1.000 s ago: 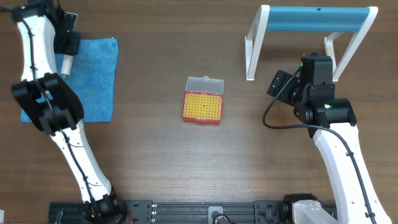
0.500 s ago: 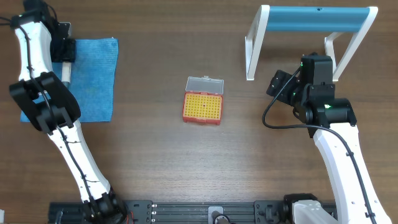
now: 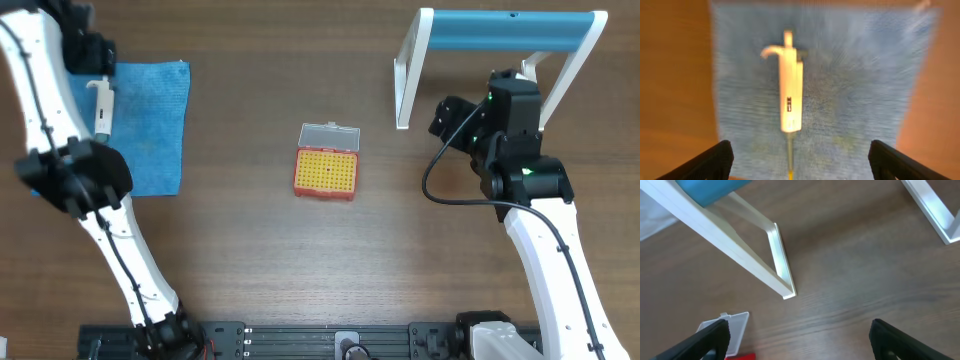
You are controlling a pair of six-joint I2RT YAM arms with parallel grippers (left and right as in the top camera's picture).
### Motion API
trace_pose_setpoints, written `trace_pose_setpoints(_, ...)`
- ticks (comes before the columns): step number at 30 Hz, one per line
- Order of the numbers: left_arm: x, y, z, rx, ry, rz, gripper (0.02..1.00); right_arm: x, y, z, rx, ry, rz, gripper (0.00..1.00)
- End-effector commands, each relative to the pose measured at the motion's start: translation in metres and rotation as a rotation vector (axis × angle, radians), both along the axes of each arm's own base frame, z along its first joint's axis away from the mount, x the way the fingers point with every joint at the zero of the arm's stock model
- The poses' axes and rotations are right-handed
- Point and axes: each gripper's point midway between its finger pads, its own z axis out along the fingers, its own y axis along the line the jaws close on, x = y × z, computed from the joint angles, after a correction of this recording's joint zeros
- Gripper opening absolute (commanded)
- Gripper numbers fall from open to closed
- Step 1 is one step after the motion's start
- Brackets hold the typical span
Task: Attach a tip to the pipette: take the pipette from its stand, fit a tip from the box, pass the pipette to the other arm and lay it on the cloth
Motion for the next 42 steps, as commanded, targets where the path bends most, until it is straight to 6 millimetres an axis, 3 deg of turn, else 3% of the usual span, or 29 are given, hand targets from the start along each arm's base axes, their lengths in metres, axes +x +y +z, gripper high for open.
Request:
trace_pose_setpoints(1, -0.035, -0.059, 0.156, -0.085, -0.373, -0.061, 0.875, -0.003, 0.001, 0.012, -0.19, -0.04, 0.179, 0.945)
trace_pose_setpoints(5, -0.092, -0.092, 0.239, -0.06, -0.56, -0.102, 0.877, -0.009, 0.0, 0.038, -0.336, -0.122, 0.266, 0.952)
trace_pose_setpoints(8, -0.15, -0.144, 0.266, -0.18, -0.62, -0.201, 0.875, -0.033, 0.02, 0.086, -0.443, -0.289, 0.383, 0.952)
trace_pose_setpoints(10, -0.196, -0.168, 0.251, -0.171, -0.561, -0.283, 0.875, -0.061, 0.025, 0.118, -0.522, -0.407, 0.433, 0.952)
trace_pose_setpoints(11, -0.232, -0.186, 0.231, -0.196, -0.513, -0.309, 0.875, -0.082, 0.021, 0.129, -0.544, -0.473, 0.425, 0.952)
trace_pose_setpoints(14, -0.297, -0.217, 0.197, -0.232, -0.548, -0.376, 0.877, -0.122, 0.011, 0.111, -0.575, -0.506, 0.403, 0.952)
trace_pose_setpoints(16, -0.329, -0.234, 0.196, -0.239, -0.717, -0.419, 0.875, -0.148, 0.004, 0.096, -0.587, -0.556, 0.37, 0.952)
trace_pose_setpoints(18, -0.349, -0.238, 0.195, -0.149, -0.925, -0.464, 0.875, -0.165, 0.001, 0.098, -0.598, -0.685, 0.328, 0.952)
trace_pose_setpoints(20, -0.352, -0.25, 0.193, -0.129, -1.151, -0.541, 0.877, -0.164, 0.001, 0.093, -0.604, -0.808, 0.285, 0.956)
trace_pose_setpoints(21, -0.342, -0.249, 0.19, -0.159, -1.255, -0.517, 0.877, -0.159, 0.002, 0.084, -0.605, -0.831, 0.276, 0.954)
trace_pose_setpoints(23, -0.327, -0.246, 0.174, -0.226, -1.298, -0.462, 0.877, -0.149, 0.0, 0.06, -0.613, -0.786, 0.268, 0.956)
trace_pose_setpoints(24, -0.312, -0.243, 0.15, -0.3, -1.261, -0.403, 0.877, -0.145, -0.001, 0.045, -0.613, -0.749, 0.278, 0.954)
trace_pose_setpoints(25, -0.307, -0.242, 0.137, -0.337, -1.228, -0.369, 0.877, -0.144, 0.0, 0.04, -0.613, -0.739, 0.281, 0.954)
trace_pose_setpoints(26, -0.298, -0.239, 0.112, -0.361, -1.163, -0.338, 0.877, -0.143, -0.003, 0.037, -0.619, -0.729, 0.269, 0.954)
trace_pose_setpoints(29, -0.287, -0.238, 0.074, -0.393, -1.074, -0.31, 0.877, -0.144, -0.006, 0.033, -0.626, -0.704, 0.257, 0.954)
trace_pose_setpoints(32, -0.283, -0.237, 0.037, -0.423, -0.977, -0.276, 0.877, -0.147, -0.007, 0.003, -0.623, -0.586, 0.3, 0.954)
trace_pose_setpoints(36, -0.29, -0.238, 0.002, -0.461, -0.85, -0.231, 0.877, -0.163, -0.009, -0.047, -0.614, -0.376, 0.372, 0.954)
trace_pose_setpoints(40, -0.301, -0.242, -0.024, -0.491, -0.751, -0.207, 0.877, -0.194, -0.014, -0.101, -0.597, -0.13, 0.451, 0.952)
trace_pose_setpoints(41, -0.301, -0.241, -0.031, -0.478, -0.746, -0.206, 0.877, -0.198, -0.015, -0.107, -0.595, -0.1, 0.46, 0.954)
trace_pose_setpoints(42, -0.296, -0.227, -0.039, -0.413, -0.753, -0.145, 0.877, -0.198, -0.015, -0.106, -0.595, -0.105, 0.459, 0.954)
